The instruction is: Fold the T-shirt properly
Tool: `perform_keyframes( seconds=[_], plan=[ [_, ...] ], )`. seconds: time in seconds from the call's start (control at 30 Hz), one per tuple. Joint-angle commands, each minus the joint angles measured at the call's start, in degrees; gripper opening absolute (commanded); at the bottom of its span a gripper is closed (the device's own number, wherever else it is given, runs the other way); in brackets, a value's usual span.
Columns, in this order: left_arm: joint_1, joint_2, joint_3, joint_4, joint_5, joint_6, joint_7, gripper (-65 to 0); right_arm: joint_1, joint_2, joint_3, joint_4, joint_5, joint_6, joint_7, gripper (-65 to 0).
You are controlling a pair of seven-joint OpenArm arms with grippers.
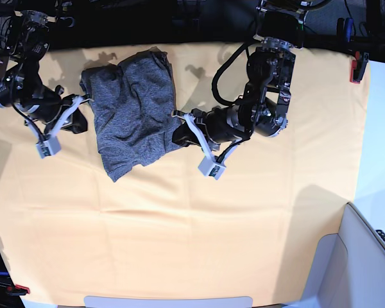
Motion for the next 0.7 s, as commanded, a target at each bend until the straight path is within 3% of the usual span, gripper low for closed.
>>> perform_keyframes(
  seconds=[0.0,0.2,0.37,0.47,0.67],
  plan=[
    [0.66,-1.26,-0.24,3.35,-0.56,-0.12,-1.05,-63.1,-0.39,1.07,3.5,1.02,0.61,0.1,0.75,-65.0],
    [13.05,-8.47,-6.05,14.95,-0.56,-0.12,-1.14,-63.2,-6.98,1.78,18.36,1.02,0.61,0.01,0.75,-65.0],
    [25.36,-10.05,-17.39,16.62,-0.56,-0.12,-2.45,-63.3,-15.24,3.45,20.47,1.02,-1.67,-0.08,0.75,-65.0],
    [33.36,-9.52,-22.84,16.62,-0.56,-0.12,-5.44,-63.3,-18.58,2.74,20.03,1.02,-9.32,-0.08,0.75,-65.0],
    [44.44,-7.76,-27.41,16.27,-0.56,-0.12,-8.43,-63.3,-21.93,-2.18,16.25,0.94,-24.62,-0.08,0.92,-65.0]
  ],
)
